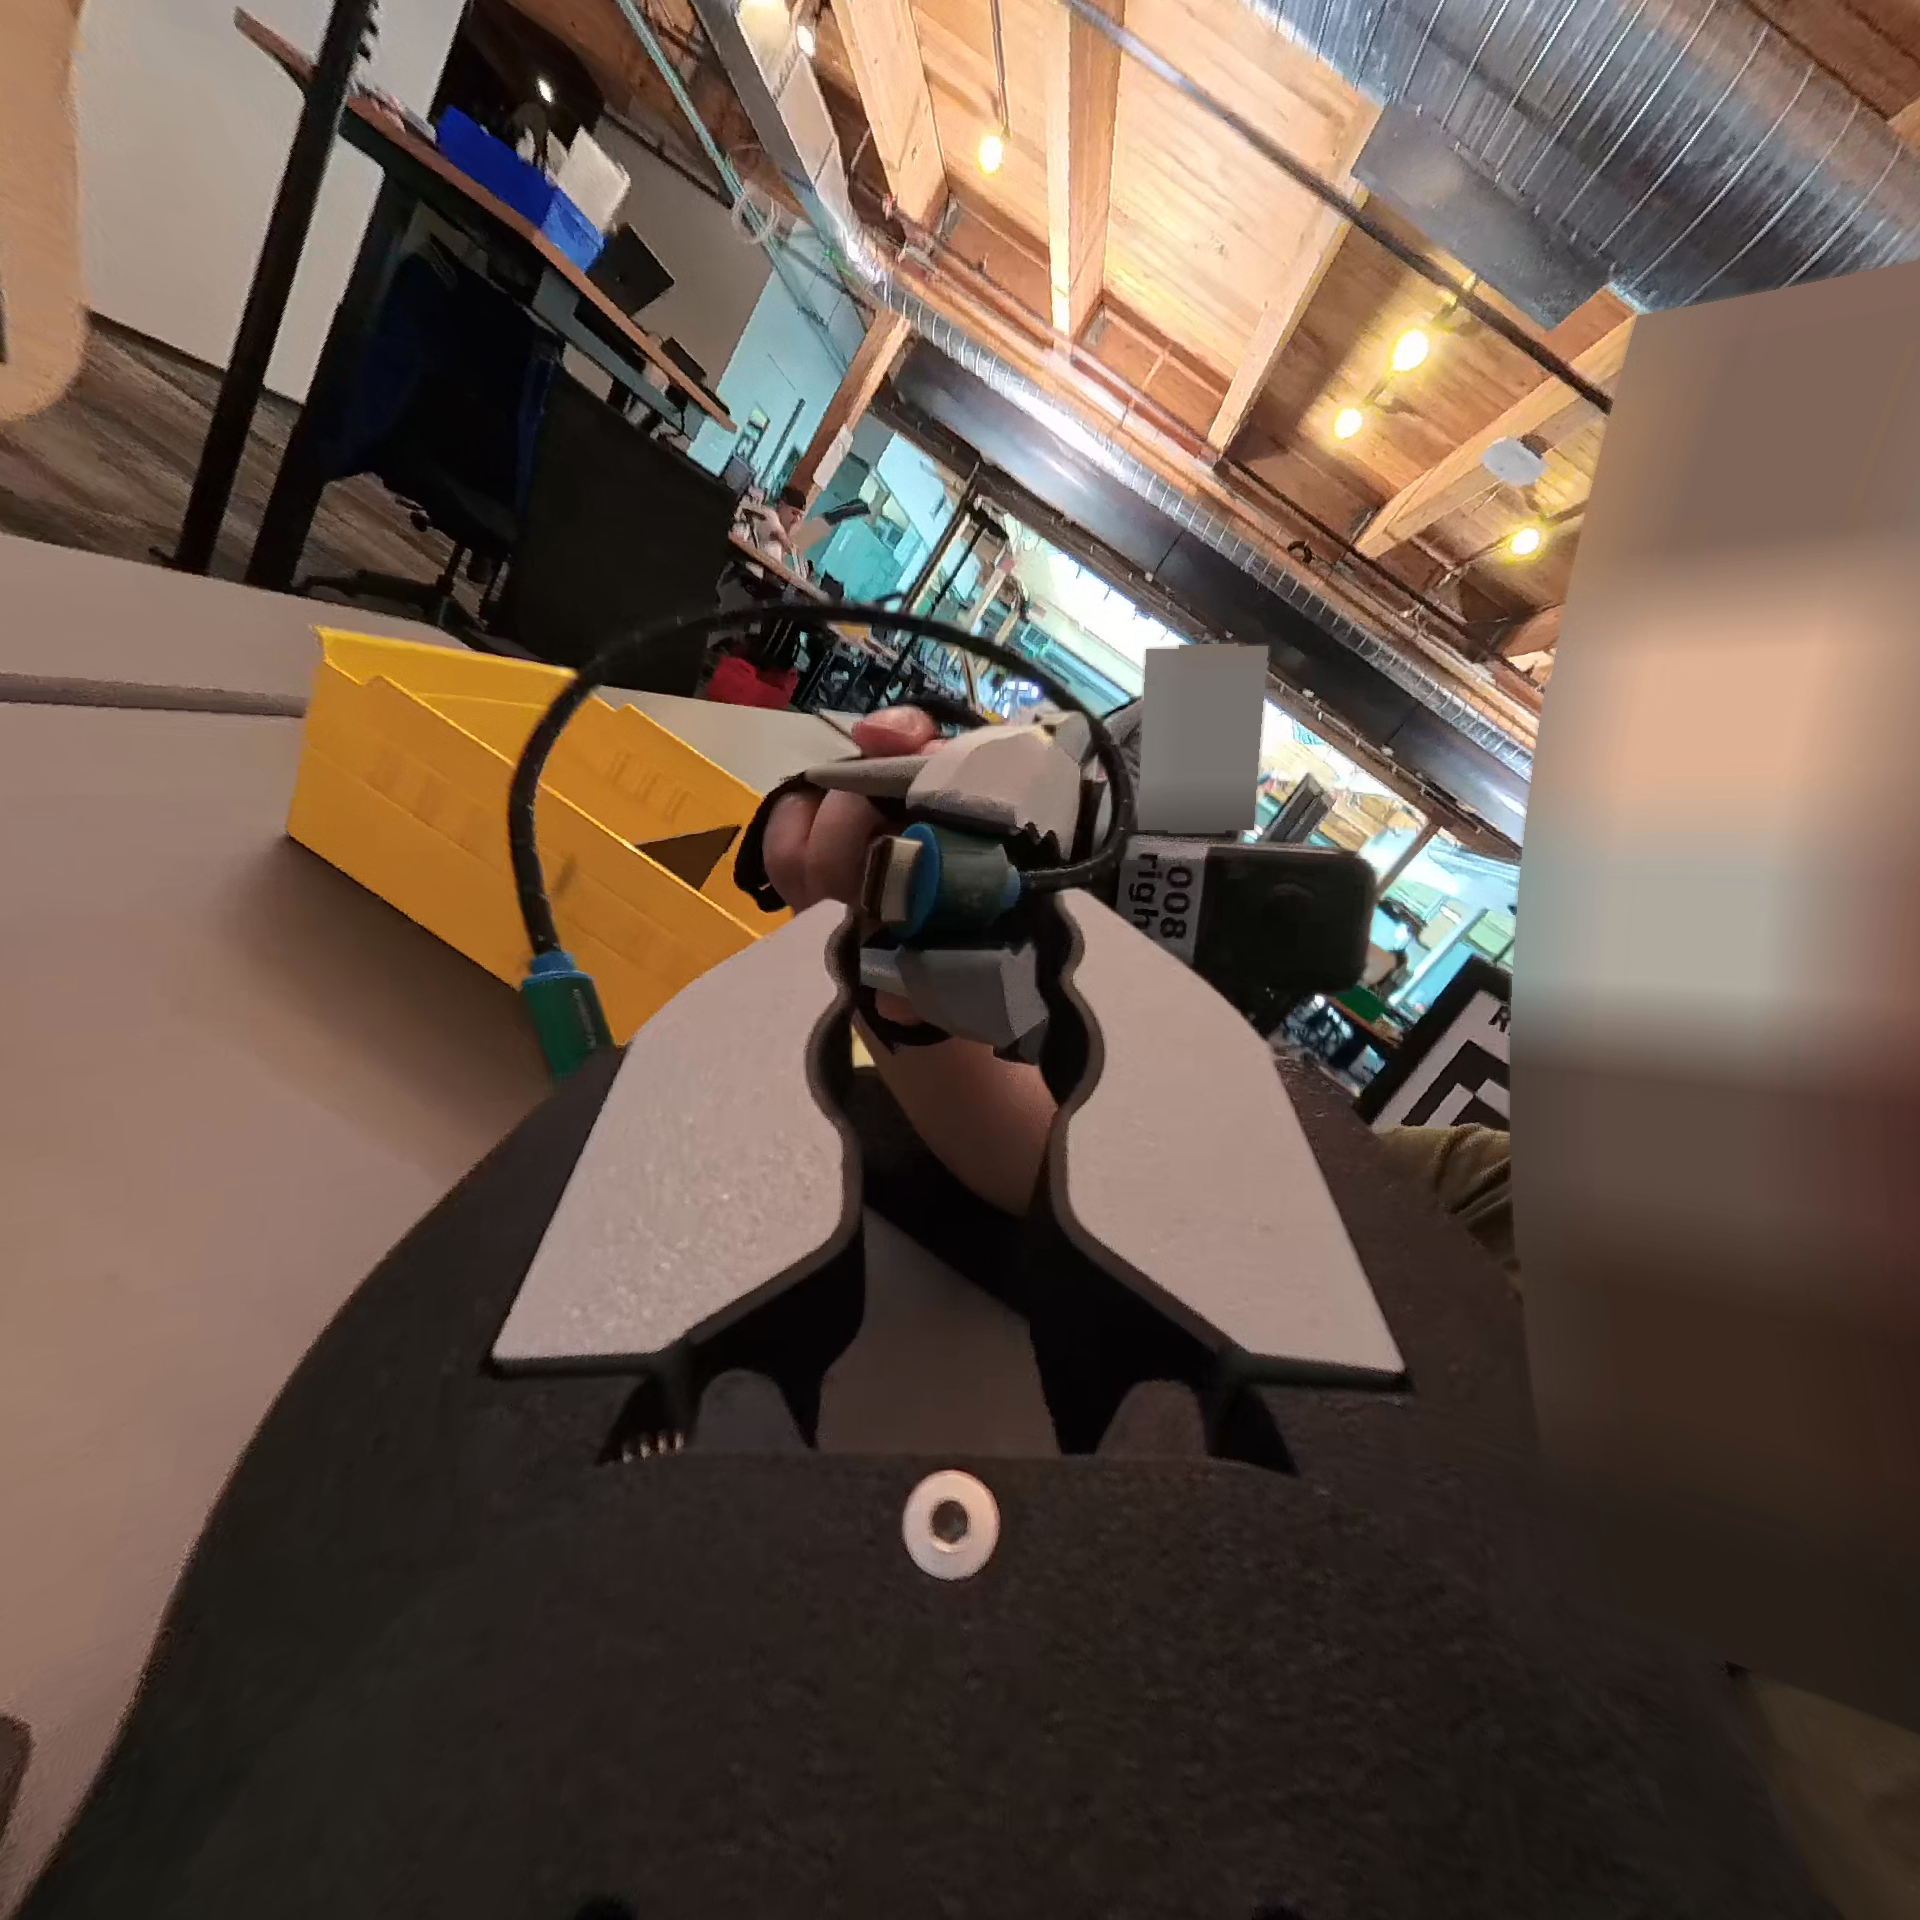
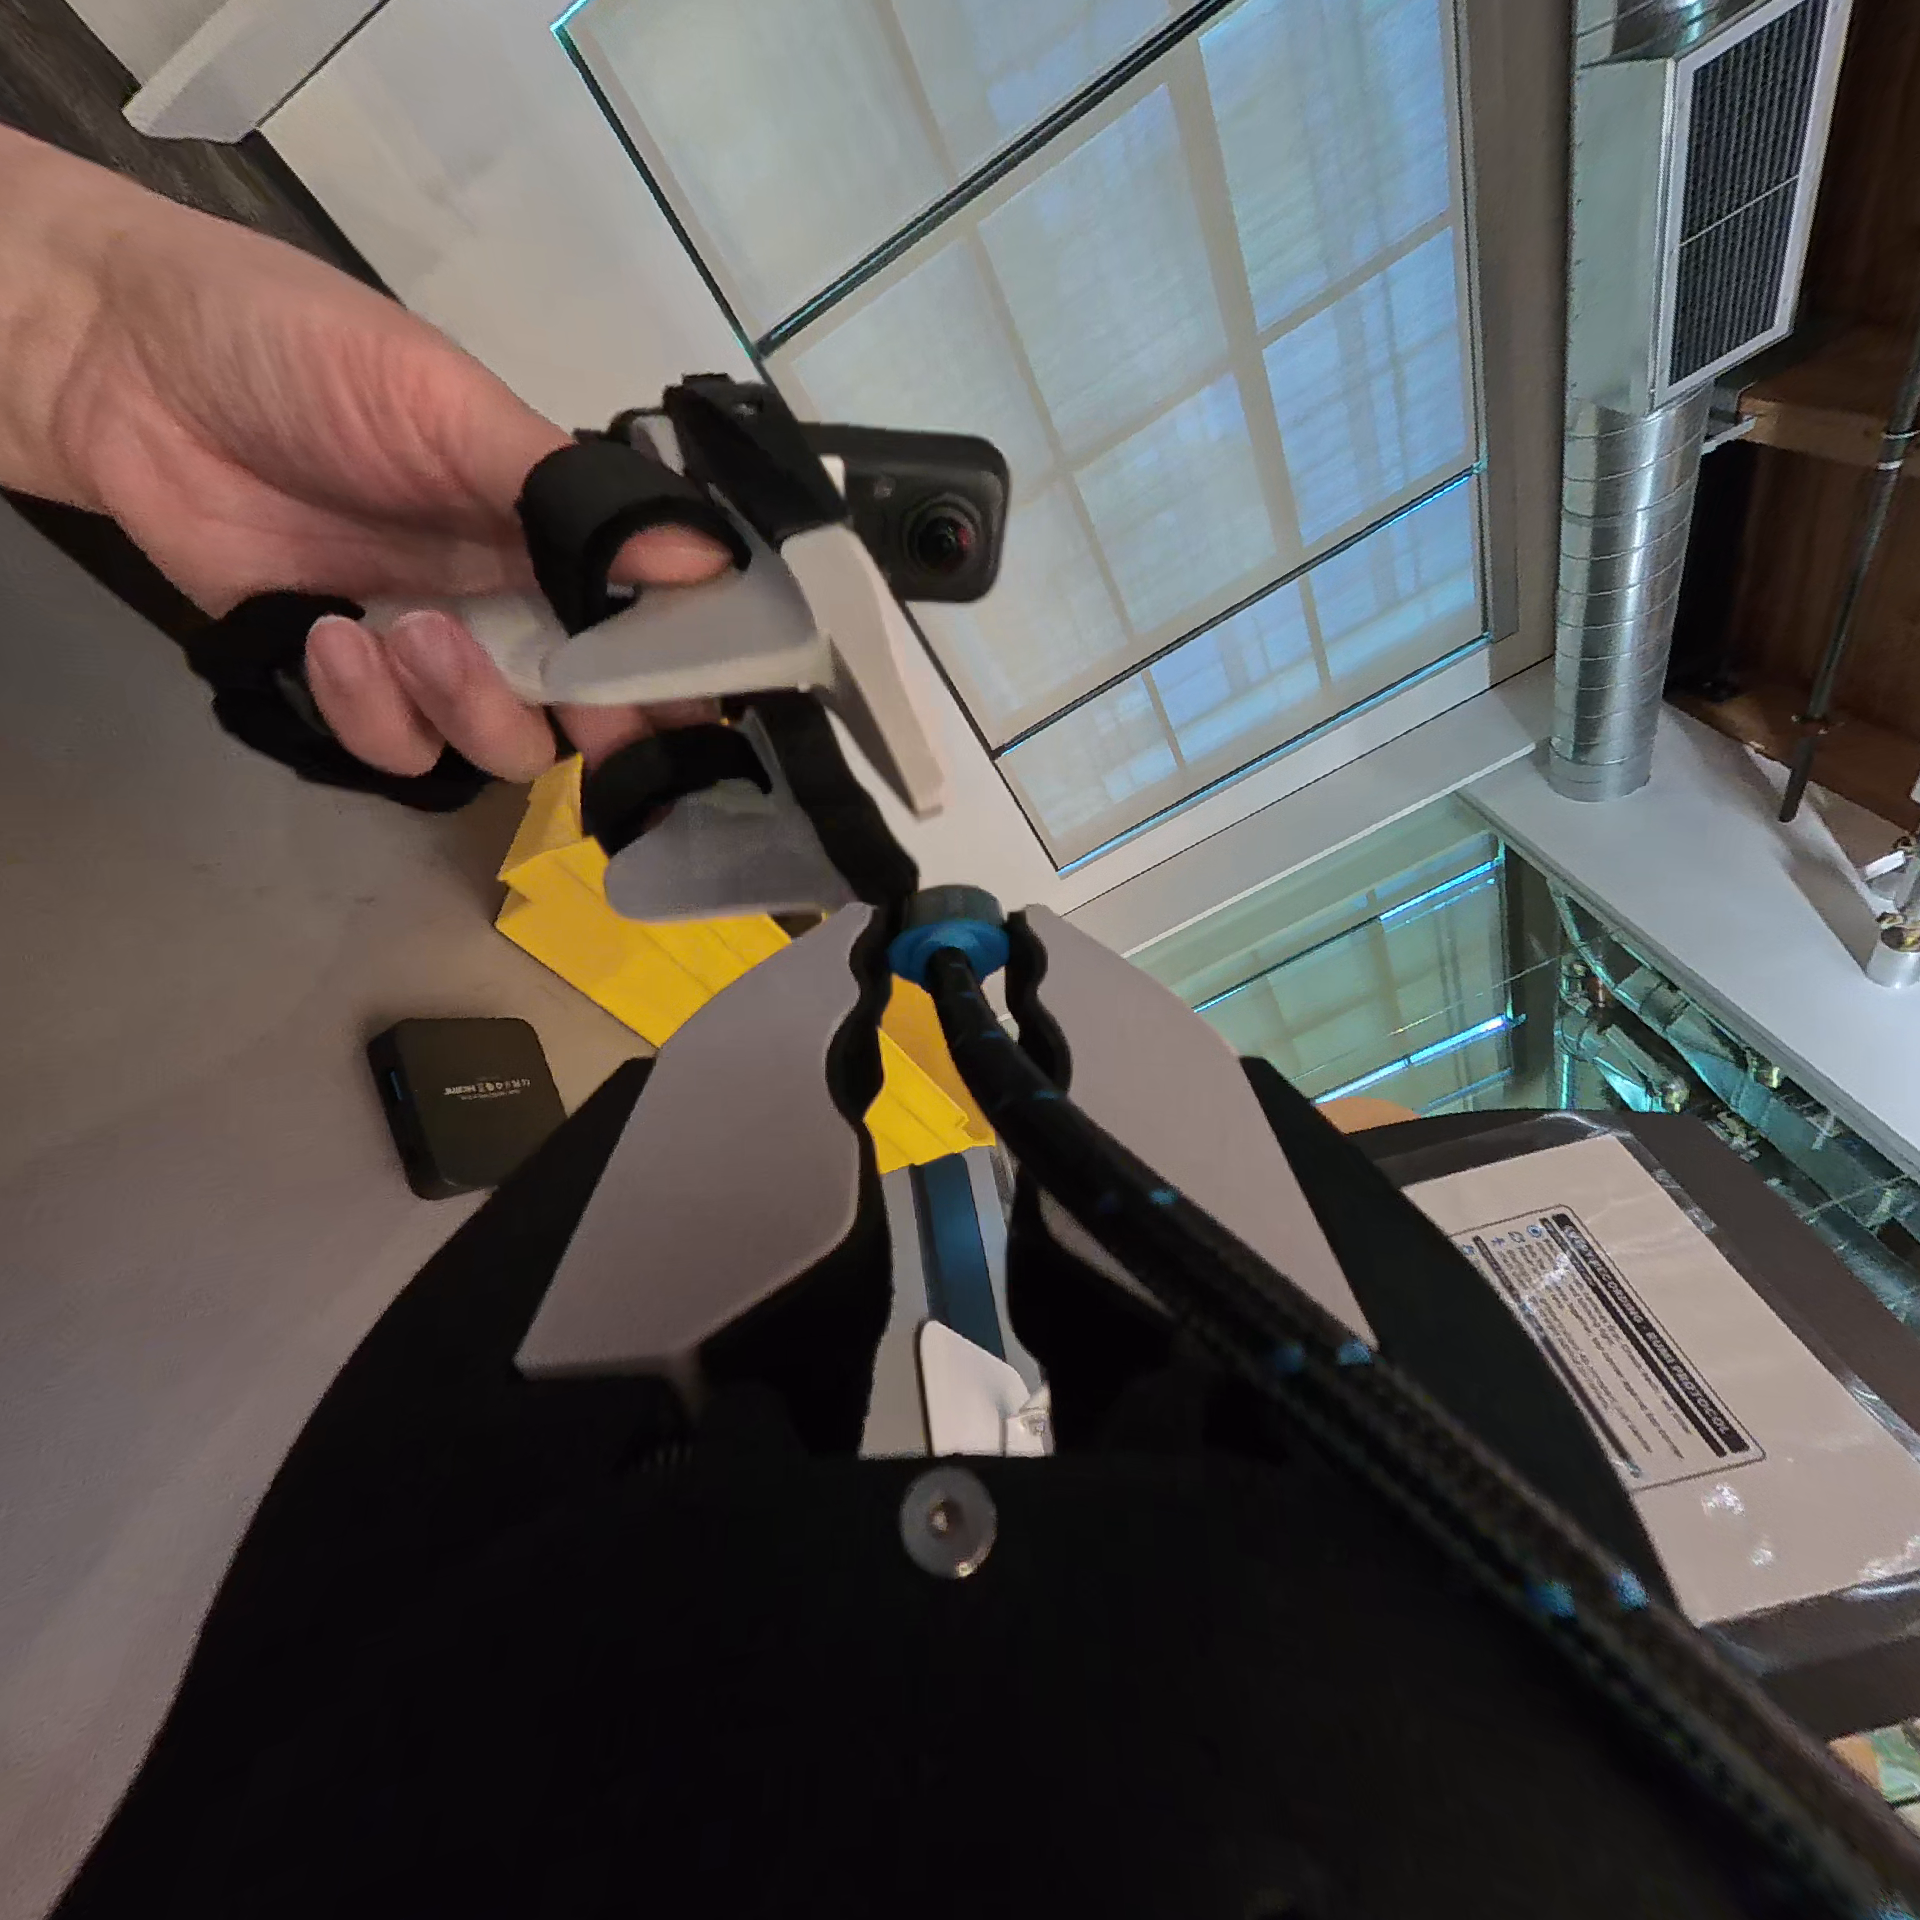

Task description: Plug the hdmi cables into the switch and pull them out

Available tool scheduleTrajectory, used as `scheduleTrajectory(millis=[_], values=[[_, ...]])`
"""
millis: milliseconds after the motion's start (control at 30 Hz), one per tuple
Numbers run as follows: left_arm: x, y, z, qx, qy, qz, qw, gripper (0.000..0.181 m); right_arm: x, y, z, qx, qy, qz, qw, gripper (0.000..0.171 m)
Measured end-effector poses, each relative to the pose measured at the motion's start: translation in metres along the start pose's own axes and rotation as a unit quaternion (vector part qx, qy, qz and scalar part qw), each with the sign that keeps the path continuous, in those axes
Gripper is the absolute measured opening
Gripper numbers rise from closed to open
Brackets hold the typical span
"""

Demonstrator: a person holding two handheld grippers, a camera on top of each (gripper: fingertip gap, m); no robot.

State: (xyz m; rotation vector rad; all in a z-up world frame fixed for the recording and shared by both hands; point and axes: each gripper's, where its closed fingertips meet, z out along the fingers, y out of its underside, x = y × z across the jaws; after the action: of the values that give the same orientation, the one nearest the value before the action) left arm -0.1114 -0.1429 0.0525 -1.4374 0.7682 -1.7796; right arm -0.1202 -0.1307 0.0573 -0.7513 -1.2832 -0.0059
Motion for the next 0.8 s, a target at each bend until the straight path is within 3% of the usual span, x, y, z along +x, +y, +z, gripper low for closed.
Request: scheduleTrajectory(millis=[133, 233, 333, 400, 533, 700, 800], values=[[-0.014, -0.016, -0.033, 0.026, -0.068, 0.043, 0.996, 0.032, 0.011, 0.006, -0.005, -0.006, 0.011, 0.009, 1.000, 0.022], [-0.034, -0.003, -0.055, -0.041, -0.173, 0.117, 0.977, 0.031, 0.020, 0.009, -0.008, -0.017, 0.021, 0.004, 1.000, 0.022], [-0.063, 0.020, -0.076, -0.142, -0.295, 0.208, 0.922, 0.035, 0.030, 0.009, -0.013, -0.021, 0.031, 0.005, 0.999, 0.022], [-0.081, 0.036, -0.086, -0.195, -0.356, 0.249, 0.879, 0.057, 0.037, 0.010, -0.017, -0.024, 0.037, 0.006, 0.999, 0.022], [-0.118, 0.077, -0.096, -0.311, -0.410, 0.271, 0.813, 0.076, 0.043, 0.011, -0.021, -0.028, 0.043, 0.005, 0.999, 0.022], [-0.145, 0.098, -0.095, -0.351, -0.395, 0.222, 0.820, 0.066, 0.042, 0.008, -0.021, -0.031, 0.036, -0.001, 0.999, 0.022], [-0.154, 0.094, -0.100, -0.356, -0.406, 0.187, 0.821, 0.079, 0.042, 0.007, -0.021, -0.032, 0.033, -0.001, 0.999, 0.022]])
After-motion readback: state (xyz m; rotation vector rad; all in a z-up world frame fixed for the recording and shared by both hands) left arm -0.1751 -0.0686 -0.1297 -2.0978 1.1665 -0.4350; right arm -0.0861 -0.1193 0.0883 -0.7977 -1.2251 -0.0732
